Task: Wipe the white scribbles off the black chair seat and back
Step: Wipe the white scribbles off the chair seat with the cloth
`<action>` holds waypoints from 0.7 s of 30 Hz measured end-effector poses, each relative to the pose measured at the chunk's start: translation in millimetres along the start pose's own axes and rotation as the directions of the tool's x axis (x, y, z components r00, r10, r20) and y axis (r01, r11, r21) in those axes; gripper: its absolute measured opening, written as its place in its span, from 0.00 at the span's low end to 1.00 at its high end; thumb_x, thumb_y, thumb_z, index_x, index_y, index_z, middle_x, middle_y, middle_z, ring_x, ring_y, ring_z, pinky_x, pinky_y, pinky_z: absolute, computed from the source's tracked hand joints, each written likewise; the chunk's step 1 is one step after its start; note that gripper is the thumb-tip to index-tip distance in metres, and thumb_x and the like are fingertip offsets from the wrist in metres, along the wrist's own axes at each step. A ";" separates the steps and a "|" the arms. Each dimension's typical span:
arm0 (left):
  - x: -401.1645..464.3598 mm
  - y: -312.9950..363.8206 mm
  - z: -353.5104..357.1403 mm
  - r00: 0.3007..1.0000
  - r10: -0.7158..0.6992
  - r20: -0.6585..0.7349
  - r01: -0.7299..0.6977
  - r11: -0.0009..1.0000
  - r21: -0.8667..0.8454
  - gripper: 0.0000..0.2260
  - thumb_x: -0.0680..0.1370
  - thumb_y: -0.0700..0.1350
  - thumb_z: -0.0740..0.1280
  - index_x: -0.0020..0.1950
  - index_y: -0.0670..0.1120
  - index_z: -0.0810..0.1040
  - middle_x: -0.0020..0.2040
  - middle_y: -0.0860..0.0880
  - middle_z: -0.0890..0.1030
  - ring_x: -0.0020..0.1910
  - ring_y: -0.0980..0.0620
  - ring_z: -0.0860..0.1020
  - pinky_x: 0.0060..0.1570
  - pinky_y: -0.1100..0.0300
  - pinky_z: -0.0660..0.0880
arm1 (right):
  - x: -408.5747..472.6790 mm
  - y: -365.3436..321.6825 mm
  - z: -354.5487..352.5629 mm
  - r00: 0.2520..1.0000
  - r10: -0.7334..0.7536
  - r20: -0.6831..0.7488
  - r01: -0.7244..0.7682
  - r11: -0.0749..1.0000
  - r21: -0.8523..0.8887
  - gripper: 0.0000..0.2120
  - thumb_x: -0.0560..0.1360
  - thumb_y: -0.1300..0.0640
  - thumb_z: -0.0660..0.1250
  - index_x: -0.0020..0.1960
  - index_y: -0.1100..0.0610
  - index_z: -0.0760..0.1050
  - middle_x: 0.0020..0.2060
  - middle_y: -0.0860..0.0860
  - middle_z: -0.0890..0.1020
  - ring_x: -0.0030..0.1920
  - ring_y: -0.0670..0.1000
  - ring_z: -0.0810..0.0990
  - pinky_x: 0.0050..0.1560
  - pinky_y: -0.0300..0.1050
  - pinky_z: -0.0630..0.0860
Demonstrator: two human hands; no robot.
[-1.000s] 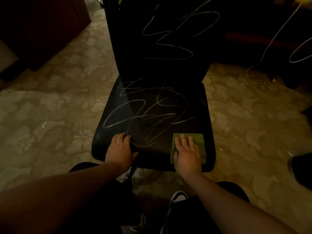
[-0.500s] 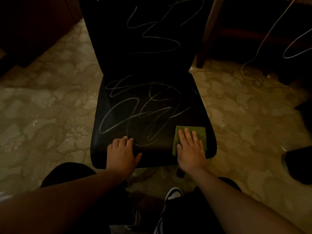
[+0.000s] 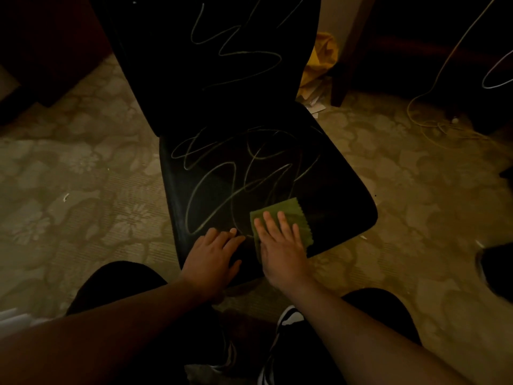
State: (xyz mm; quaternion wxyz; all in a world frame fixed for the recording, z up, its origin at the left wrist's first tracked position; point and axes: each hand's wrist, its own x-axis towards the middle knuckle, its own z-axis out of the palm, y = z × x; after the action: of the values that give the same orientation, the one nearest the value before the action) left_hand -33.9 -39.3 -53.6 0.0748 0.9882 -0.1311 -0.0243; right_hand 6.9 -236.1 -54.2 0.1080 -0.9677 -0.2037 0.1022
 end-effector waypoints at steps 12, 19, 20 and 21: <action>-22.0 -32.6 -9.0 0.945 -0.325 0.032 0.326 0.932 -0.156 0.44 0.68 0.76 0.62 0.78 0.52 0.65 0.78 0.48 0.62 0.74 0.41 0.61 0.73 0.43 0.62 | 4.6 38.5 0.4 0.998 -0.051 -0.036 0.050 0.998 -0.036 0.35 0.82 0.57 0.61 0.83 0.46 0.47 0.82 0.45 0.50 0.82 0.51 0.42 0.80 0.55 0.43; -25.8 -27.5 -11.3 0.939 -0.329 0.098 0.341 0.924 -0.173 0.52 0.63 0.80 0.60 0.81 0.53 0.58 0.79 0.48 0.56 0.76 0.43 0.56 0.74 0.45 0.62 | 8.0 46.1 -9.3 0.996 0.073 -0.048 -0.072 0.997 0.023 0.34 0.82 0.57 0.60 0.83 0.47 0.47 0.82 0.45 0.49 0.82 0.51 0.41 0.81 0.56 0.44; -26.2 -25.4 -10.8 0.943 -0.319 0.098 0.332 0.924 -0.187 0.52 0.63 0.80 0.61 0.81 0.53 0.58 0.79 0.48 0.56 0.76 0.43 0.56 0.75 0.45 0.62 | 8.5 43.4 -11.0 0.994 0.096 -0.047 -0.095 0.995 0.035 0.34 0.82 0.57 0.60 0.83 0.48 0.47 0.82 0.46 0.49 0.82 0.51 0.41 0.81 0.57 0.45; -26.8 -23.3 -9.8 0.945 -0.314 0.088 0.325 0.925 -0.195 0.52 0.63 0.79 0.62 0.80 0.52 0.59 0.78 0.48 0.57 0.75 0.43 0.56 0.75 0.45 0.62 | 8.8 39.7 -11.6 0.992 0.119 -0.048 -0.117 0.992 0.044 0.34 0.82 0.58 0.59 0.83 0.48 0.47 0.83 0.46 0.49 0.82 0.52 0.41 0.80 0.58 0.45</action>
State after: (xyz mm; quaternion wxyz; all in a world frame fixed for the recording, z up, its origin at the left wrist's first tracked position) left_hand -53.2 -8.6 -46.7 0.1684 0.9822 0.0328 -0.0768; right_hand 32.4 -269.8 -54.5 0.1267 -0.9778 -0.1414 0.0883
